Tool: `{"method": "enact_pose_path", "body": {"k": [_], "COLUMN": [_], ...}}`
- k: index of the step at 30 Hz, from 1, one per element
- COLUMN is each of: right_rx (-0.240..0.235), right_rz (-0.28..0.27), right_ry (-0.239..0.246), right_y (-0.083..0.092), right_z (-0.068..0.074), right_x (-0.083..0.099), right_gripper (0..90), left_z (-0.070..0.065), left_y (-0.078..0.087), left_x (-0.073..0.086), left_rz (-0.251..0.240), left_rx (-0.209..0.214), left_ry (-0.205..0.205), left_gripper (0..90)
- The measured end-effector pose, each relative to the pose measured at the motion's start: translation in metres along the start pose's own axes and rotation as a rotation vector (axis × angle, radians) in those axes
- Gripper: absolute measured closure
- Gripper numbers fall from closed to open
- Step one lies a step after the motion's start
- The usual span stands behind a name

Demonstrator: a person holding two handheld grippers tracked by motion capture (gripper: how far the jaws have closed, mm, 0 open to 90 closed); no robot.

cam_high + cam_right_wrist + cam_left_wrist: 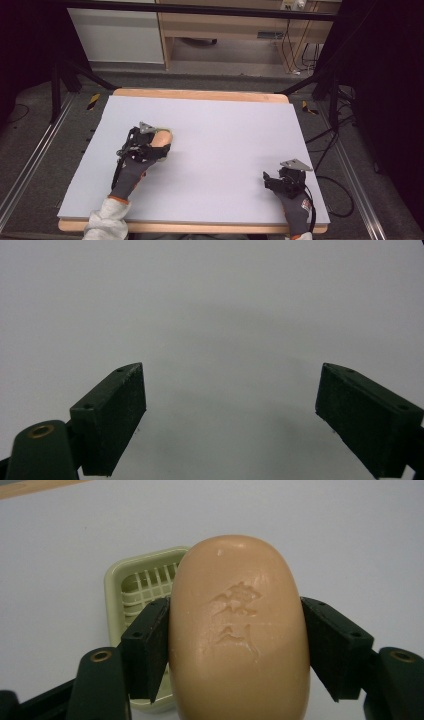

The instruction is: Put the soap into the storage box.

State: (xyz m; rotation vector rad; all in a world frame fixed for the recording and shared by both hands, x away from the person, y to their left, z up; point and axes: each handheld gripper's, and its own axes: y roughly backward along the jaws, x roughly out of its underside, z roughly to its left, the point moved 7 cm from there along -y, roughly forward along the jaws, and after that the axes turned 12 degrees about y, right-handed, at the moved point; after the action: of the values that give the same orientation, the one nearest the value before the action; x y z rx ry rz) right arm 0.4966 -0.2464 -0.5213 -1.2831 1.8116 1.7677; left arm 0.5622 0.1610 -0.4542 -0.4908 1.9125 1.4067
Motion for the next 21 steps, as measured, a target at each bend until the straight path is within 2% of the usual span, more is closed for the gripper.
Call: {"method": "enact_pose_path", "body": {"k": [11,21], "right_rx": [0.001,0.004], "right_rz": [0.003,0.005], "right_ry": [-0.001,-0.001], "right_y": [0.000,-0.001], "right_z": [0.000,0.000], "right_x": [0.000,-0.001], "right_gripper": [12.9,12.9], "left_z": [0.007,0.014], "left_y": [-0.010,-0.021], "left_x": [-0.002,-0.008], "left_rz": [0.009,0.016], "left_rx": [-0.012,-0.025], "left_ry": [0.021,0.021], "left_gripper": [31.4,31.4]}}
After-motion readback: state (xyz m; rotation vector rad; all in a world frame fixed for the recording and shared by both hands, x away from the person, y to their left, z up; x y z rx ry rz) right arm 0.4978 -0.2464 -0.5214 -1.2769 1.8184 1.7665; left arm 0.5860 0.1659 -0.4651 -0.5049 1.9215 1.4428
